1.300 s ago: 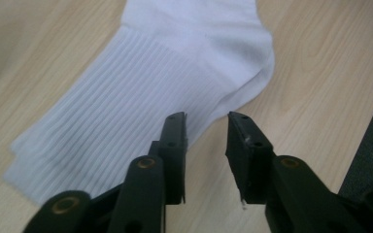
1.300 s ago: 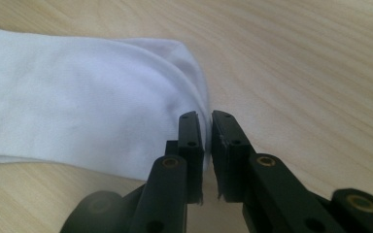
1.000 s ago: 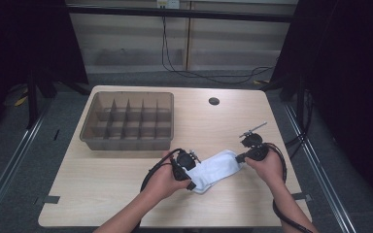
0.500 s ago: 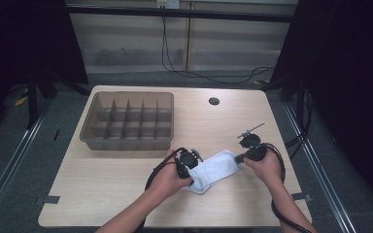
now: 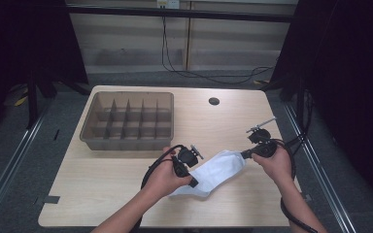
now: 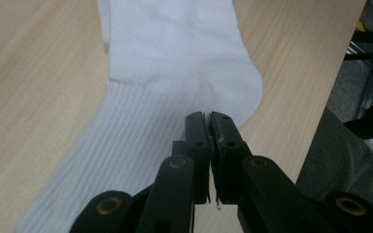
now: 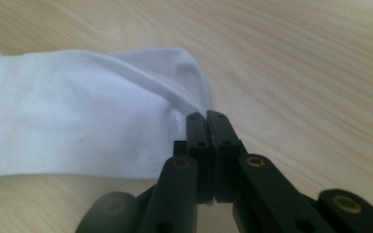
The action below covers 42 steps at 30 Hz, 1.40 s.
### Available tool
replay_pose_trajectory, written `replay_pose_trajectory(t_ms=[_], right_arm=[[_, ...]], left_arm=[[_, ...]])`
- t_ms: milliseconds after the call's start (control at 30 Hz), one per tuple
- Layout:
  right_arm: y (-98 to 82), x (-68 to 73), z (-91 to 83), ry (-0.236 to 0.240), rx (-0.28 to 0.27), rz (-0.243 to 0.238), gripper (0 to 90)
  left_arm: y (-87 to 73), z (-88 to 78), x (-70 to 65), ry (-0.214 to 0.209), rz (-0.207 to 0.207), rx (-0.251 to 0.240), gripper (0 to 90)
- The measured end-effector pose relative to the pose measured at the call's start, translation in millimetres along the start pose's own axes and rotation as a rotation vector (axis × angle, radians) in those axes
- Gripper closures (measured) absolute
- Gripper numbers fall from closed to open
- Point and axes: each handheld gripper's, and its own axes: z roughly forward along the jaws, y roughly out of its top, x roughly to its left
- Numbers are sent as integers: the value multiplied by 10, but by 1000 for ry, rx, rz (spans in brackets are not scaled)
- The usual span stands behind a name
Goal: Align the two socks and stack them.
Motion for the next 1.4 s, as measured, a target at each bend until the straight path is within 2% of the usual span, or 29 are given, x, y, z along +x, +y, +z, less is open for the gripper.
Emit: replay_pose_trajectory(t_ms=[33, 100, 200, 267, 333, 400, 467, 567, 633, 767, 867, 933, 1000, 1067, 1133, 1167, 1267, 1400], right_arm=[[-6, -1, 0, 6, 8, -1, 894], [-21, 14, 33, -2, 26, 0, 894], [-48, 33, 140, 1, 49, -8, 891], [-58, 33, 210, 2, 58, -15, 883], [-56, 27, 249, -2, 54, -19, 882], [-48, 19, 264, 3, 53, -13, 846], [-44, 13, 254, -5, 44, -13, 841], [-58, -7, 210, -5, 30, -3, 825], [-82, -26, 179, -11, 23, 7, 821], [-139, -57, 163, -10, 35, 16, 818], [-165, -58, 207, -5, 45, 18, 807], [-168, -49, 237, -2, 52, 18, 803], [-169, -44, 255, -3, 53, 11, 803], [-168, -39, 265, -7, 57, 8, 802], [-163, -31, 262, -8, 60, 7, 802], [-160, -28, 261, -8, 58, 4, 804], [-158, -6, 271, -8, 63, 4, 814], [-162, 19, 300, -19, 68, -11, 858]], left_arm=[[-6, 38, 12, 7, 14, 10, 867], [-22, 117, 39, 37, 8, 29, 862], [-52, 214, 71, 30, -5, 48, 834], [-75, 233, 78, 29, -20, 79, 826], [-92, 192, 89, 37, -15, 78, 804], [-115, 114, 104, 55, -16, 55, 753], [-155, 23, 132, 64, -31, 50, 739], [-249, -87, 201, 106, -51, 35, 710], [-328, -124, 256, 142, -64, 31, 668], [-457, -159, 312, 181, -86, 39, 604], [-499, -192, 329, 197, -104, 29, 577], [-510, -250, 350, 231, -115, 26, 565], [-526, -294, 381, 228, -152, 6, 574], [-545, -292, 397, 216, -163, 19, 600], [-557, -242, 392, 200, -167, 24, 603], [-558, -212, 393, 195, -164, 42, 627], [-548, -126, 413, 194, -164, 61, 663], [-503, -138, 388, 195, -165, 68, 818]])
